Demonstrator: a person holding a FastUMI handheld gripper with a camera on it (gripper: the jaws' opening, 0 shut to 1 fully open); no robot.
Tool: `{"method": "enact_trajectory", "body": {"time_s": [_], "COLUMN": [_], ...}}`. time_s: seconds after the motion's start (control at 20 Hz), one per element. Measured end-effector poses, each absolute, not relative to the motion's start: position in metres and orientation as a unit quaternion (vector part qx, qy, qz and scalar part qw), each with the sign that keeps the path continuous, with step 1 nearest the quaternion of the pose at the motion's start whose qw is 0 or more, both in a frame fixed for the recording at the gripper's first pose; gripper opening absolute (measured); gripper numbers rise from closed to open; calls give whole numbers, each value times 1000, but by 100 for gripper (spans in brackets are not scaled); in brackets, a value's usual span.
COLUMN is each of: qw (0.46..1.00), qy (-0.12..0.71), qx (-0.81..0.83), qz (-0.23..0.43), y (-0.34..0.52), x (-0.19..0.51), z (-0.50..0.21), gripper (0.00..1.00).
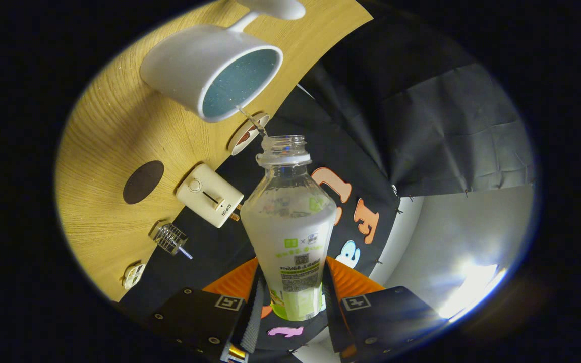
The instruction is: Take the bottle from table, then pour the juice into the cup, finally place the bottle on the coaster
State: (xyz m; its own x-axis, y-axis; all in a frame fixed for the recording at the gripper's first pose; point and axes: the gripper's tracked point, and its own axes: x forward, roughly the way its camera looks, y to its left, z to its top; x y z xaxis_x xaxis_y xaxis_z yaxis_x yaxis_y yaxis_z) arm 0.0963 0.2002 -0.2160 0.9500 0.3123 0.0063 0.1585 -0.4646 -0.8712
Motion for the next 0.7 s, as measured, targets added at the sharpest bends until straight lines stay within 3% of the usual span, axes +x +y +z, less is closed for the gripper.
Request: {"method": "enact_trajectory", "body": {"time_s": [0.7], "qw": [483], "qy": [-164], "qx": [-857], "qz": [76], "y": [212], "x": [94], "z": [-196], "gripper": [56]}}
